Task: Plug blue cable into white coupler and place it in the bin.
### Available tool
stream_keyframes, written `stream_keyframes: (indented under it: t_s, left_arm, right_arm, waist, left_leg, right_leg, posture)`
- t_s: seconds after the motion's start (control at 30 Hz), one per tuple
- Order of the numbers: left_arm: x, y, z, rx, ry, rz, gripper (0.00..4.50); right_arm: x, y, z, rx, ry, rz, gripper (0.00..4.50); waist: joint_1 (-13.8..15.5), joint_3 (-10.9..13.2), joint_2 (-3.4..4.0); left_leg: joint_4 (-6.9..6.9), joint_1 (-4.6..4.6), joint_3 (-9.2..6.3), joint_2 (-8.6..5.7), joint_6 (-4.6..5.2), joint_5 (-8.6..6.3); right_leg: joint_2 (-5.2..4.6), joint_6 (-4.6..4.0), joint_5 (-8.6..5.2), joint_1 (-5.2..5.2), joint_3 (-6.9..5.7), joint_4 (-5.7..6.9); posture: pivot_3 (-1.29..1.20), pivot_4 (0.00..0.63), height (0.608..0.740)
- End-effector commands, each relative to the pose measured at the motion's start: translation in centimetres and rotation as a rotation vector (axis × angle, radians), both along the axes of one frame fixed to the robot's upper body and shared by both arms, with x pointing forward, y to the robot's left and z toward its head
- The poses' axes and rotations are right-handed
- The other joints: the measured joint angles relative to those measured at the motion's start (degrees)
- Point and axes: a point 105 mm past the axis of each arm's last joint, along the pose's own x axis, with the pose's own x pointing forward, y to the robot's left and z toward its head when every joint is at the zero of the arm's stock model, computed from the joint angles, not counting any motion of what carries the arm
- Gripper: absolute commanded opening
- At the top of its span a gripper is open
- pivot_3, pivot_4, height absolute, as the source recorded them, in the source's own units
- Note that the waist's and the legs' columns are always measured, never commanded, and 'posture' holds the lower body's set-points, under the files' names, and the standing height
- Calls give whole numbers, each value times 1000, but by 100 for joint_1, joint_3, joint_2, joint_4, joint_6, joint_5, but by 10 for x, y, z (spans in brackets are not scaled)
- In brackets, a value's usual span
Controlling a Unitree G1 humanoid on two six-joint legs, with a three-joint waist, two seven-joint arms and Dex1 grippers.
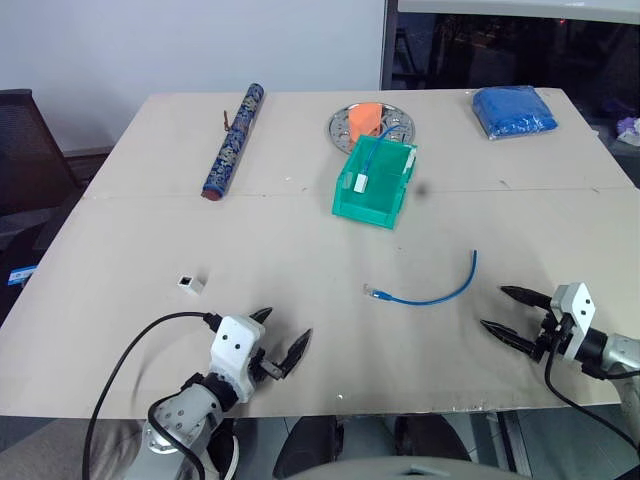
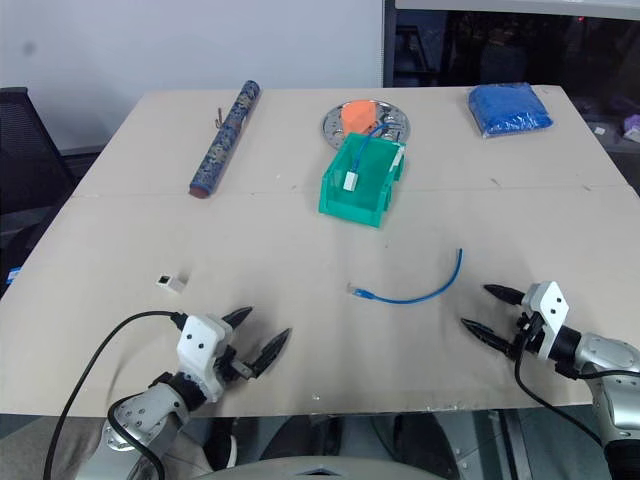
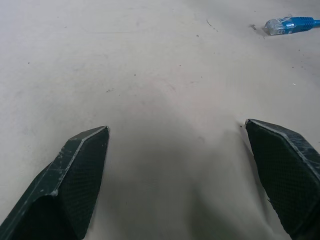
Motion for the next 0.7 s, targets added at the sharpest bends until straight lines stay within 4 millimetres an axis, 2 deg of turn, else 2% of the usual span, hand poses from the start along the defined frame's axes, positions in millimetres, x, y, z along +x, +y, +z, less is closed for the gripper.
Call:
stream_keyframes:
  t_s: [0.03,0.53,0.7]
  left_arm:
    - [-6,6,-13,2,69,18,4500]
    - [-6,5,-10,-6,66,3,4500]
    - [-2,7,4,4,9,-57,4500]
  right_arm:
    - [-2,-6,-1,-11,10,-8,4195]
    - [-3,-1,3,2,-5,15,4195]
    - [-4,17,29,126,-43,92,4195]
  waist:
    - [0,0,0]
    - [0,1,-1]
    - [-4,14,16]
  left_leg:
    - [0,0,0,0,0,0]
    - [0,-1,0,0,0,0]
    - [0,-2,-1,0,0,0]
  right_leg:
    - [0,0,0,0,0,0]
    - [0,0,0,0,0,-1]
    - [0,0,0,-1,-1,0]
  posture:
    - [0,150,740]
    - [0,150,740]
    - [0,150,740]
